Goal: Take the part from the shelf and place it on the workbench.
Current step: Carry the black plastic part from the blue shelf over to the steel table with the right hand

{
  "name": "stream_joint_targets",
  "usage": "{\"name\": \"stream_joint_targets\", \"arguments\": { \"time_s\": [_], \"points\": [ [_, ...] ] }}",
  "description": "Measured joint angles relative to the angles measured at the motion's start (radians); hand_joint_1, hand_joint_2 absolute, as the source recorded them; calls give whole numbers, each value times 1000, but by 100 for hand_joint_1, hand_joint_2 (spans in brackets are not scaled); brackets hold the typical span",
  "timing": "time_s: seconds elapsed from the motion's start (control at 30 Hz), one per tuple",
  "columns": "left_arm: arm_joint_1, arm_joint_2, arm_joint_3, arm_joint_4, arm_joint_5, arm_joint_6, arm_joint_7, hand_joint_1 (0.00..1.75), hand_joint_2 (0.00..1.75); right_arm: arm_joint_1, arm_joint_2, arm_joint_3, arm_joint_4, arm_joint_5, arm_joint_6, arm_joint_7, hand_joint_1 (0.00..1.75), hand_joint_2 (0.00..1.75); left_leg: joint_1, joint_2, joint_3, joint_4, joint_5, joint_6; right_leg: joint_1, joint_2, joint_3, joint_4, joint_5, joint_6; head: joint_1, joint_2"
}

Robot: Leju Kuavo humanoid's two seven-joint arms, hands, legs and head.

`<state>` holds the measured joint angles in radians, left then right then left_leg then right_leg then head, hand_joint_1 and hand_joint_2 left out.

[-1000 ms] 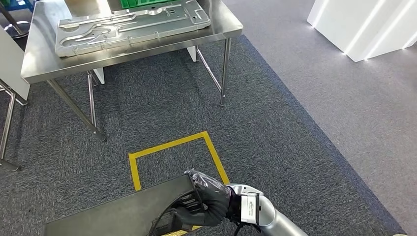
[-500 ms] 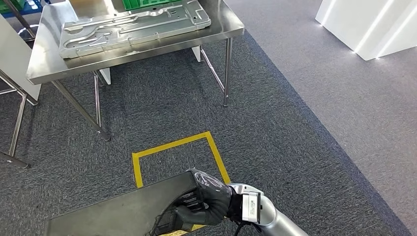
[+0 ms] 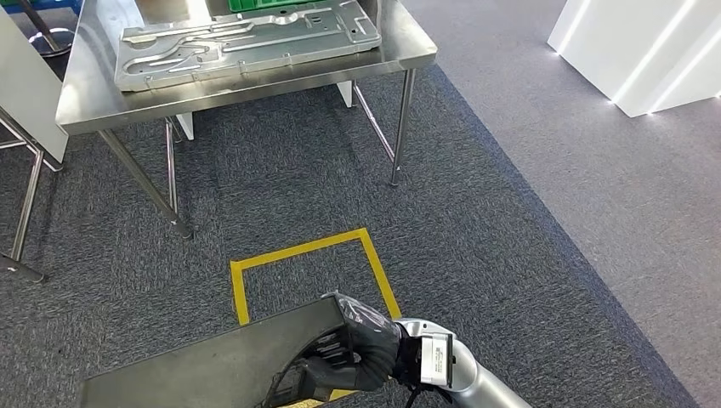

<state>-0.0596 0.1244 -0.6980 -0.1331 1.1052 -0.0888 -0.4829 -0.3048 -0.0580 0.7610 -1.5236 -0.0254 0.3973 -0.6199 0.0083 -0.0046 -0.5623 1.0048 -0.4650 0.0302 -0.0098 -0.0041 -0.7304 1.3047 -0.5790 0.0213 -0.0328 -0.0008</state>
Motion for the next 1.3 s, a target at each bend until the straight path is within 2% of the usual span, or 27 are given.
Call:
{"name": "stream_joint_targets", "arguments": {
  "time_s": [0.03, 0.1, 0.13, 0.2, 0.3, 0.33, 0.37, 0.43, 0.47, 0.5, 0.53, 0.57, 0.6, 0.63, 0.67, 0.77, 0.83, 0.9, 0.97, 1.0, 1.03, 1.07, 1.1, 1.17, 1.2, 1.23, 1.3],
  "points": [
    [0, 0, -2, 0, -1, -1, -2, 0, 175, 1, 0, 0, 0, 0, -1, 0, 171, 175, 0, -2, 3, 1, -2, -1, 0, 0, 8, -24, 26, -2, 0, 0],
    [-1, 0, -4, 0, -4, -5, -6, 0, 175, 2, 0, -2, -2, -2, -2, -1, 171, 175, -1, -6, 10, 2, -9, -4, 1, 1, 68, -154, 99, -11, 0, 0],
    [-1, 0, -6, 0, -5, -7, -7, 0, 175, 2, 0, -3, -3, -2, -2, -2, 171, 175, -3, -7, 13, 3, -14, -9, 3, 2, 98, -217, 120, -15, 0, 0],
    [-2, -1, -9, 0, -5, -9, -8, 0, 175, 3, 0, -5, -6, -3, -3, -3, 171, 175, -5, -8, 14, 4, -22, -19, 7, 3, 127, -277, 126, -23, 0, 0],
    [-3, 1, -12, 0, -4, -10, -9, 0, 175, 5, 0, -8, -14, -3, -3, -4, 171, 175, -4, -6, 20, 7, -35, -37, 4, 4, 141, -291, 119, -36, -1, 0],
    [-4, 1, -12, 0, -3, -10, -10, 0, 175, 6, 0, -8, -16, -4, -3, -4, 171, 175, -3, -4, 15, 28, -46, -43, 2, 3, 150, -296, 117, -42, -3, 0],
    [-5, 2, -13, 0, -1, -10, -10, 0, 175, 6, 0, -8, -18, -4, -3, -5, 171, 175, -1, -3, -4, 70, -64, -49, -1, 2, 160, -301, 114, -46, -4, 0],
    [-4, 2, -13, 0, 1, -10, -11, 0, 175, 9, 0, -9, -19, -4, -3, -7, 171, 175, 3, -2, -79, 203, -110, -59, -1, 0, 174, -302, 102, -51, -6, 0],
    [-3, 2, -13, 0, 1, -10, -12, 0, 175, 11, 0, -9, -19, -4, -3, -8, 171, 175, 5, -1, -119, 260, -121, -63, 0, 0, 181, -302, 95, -51, -6, 0],
    [0, 2, -13, 0, 2, -11, -14, 0, 175, 13, 0, -9, -19, -4, -3, -9, 171, 175, 6, -1, -145, 287, -113, -66, 0, 0, 189, -302, 87, -50, -6, 0],
    [2, 3, -14, 0, 1, -11, -15, 0, 175, 15, 0, -9, -19, -4, -3, -9, 171, 175, 7, -1, -152, 273, -83, -67, -1, 1, 200, -302, 79, -48, -6, 0],
    [3, 3, -14, 0, 1, -11, -17, 0, 175, 16, 0, -9, -20, -4, -3, -9, 171, 175, 8, 0, -140, 221, -35, -66, -1, 2, 213, -302, 69, -46, -6, 0],
    [3, 4, -14, 0, 1, -12, -19, 0, 175, 16, 0, -9, -20, -4, -3, -10, 171, 175, 8, 2, -117, 155, 11, -64, -1, 2, 226, -302, 58, -42, -6, 0],
    [4, 6, -15, 0, 1, -12, -21, 0, 175, 16, 0, -9, -22, -4, -3, -10, 171, 175, 5, 5, -93, 95, 40, -60, -1, 2, 237, -303, 48, -37, -6, 0],
    [3, 7, -16, 0, 1, -12, -21, 0, 175, 16, 0, -9, -23, -5, -4, -10, 171, 175, 1, 7, -74, 54, 50, -53, 0, 2, 244, -304, 39, -30, -6, 0],
    [0, 8, -18, 0, 1, -12, -22, 0, 175, 16, 0, -9, -30, -5, -4, -10, 171, 175, -5, 7, -49, 23, 21, -24, 1, 1, 256, -298, 34, -11, -5, 0],
    [1, 8, -19, 0, 1, -12, -23, 0, 175, 15, 0, -9, -35, -5, -4, -11, 171, 175, -3, 3, -25, 13, 7, -8, 0, 1, 233, -239, 45, -2, -3, 0],
    [2, 9, -19, 0, 2, -12, -23, 0, 175, 14, 0, -10, -37, -6, -5, -11, 171, 175, -3, 1, 3, 5, -9, 3, -3, 2, 152, -120, 37, 2, 0, 0],
    [2, 9, -19, 0, 4, -12, -23, 0, 175, 17, 0, -10, -38, -7, -5, -9, 171, 175, -3, -2, 31, 3, -30, 7, -2, 3, 54, -17, -11, 4, 0, 0],
    [2, 9, -19, 0, 4, -12, -23, 0, 175, 18, 0, -11, -38, -7, -6, -6, 171, 175, -4, -6, 47, 3, -43, 6, -2, 3, 18, 1, -36, 5, 1, 0],
    [3, 9, -19, 0, 5, -12, -23, 0, 175, 19, 0, -11, -38, -7, -7, -4, 171, 175, -4, -9, 65, 3, -57, 5, -2, 3, -4, -9, -45, 4, 1, 0],
    [3, 9, -19, 0, 5, -12, -23, 0, 175, 19, 0, -11, -39, -7, -8, -1, 171, 175, -5, -12, 85, 3, -71, 5, 0, 3, -12, -45, -30, 0, 1, 0],
    [3, 9, -19, 0, 5, -12, -23, 0, 175, 19, 0, -11, -39, -7, -8, 1, 171, 175, -6, -14, 103, 2, -87, 3, 3, 3, -11, -101, 16, -7, 1, 0],
    [3, 6, -20, 0, 7, -12, -23, 0, 175, 22, 0, -11, -39, -7, -10, 3, 171, 175, -8, -17, 135, 2, -117, -3, 14, 8, -1, -208, 151, -24, 1, 0],
    [3, 4, -20, 0, 9, -12, -23, 0, 175, 23, -1, -11, -39, -7, -10, 5, 171, 175, -8, -18, 146, -4, -129, -9, 18, 11, 4, -237, 200, -29, 0, 0],
    [2, 3, -21, 0, 11, -12, -24, 0, 175, 24, -1, -12, -41, -7, -11, 6, 171, 175, -8, -19, 155, -5, -131, -15, 20, 14, 9, -251, 223, -34, 0, 0],
    [0, 5, -21, 0, 12, -11, -24, 0, 175, 23, 0, -13, -45, -7, -12, 6, 171, 175, -7, -19, 150, 24, -108, -28, 18, 17, 33, -268, 214, -41, 0, 0]
  ]
}}
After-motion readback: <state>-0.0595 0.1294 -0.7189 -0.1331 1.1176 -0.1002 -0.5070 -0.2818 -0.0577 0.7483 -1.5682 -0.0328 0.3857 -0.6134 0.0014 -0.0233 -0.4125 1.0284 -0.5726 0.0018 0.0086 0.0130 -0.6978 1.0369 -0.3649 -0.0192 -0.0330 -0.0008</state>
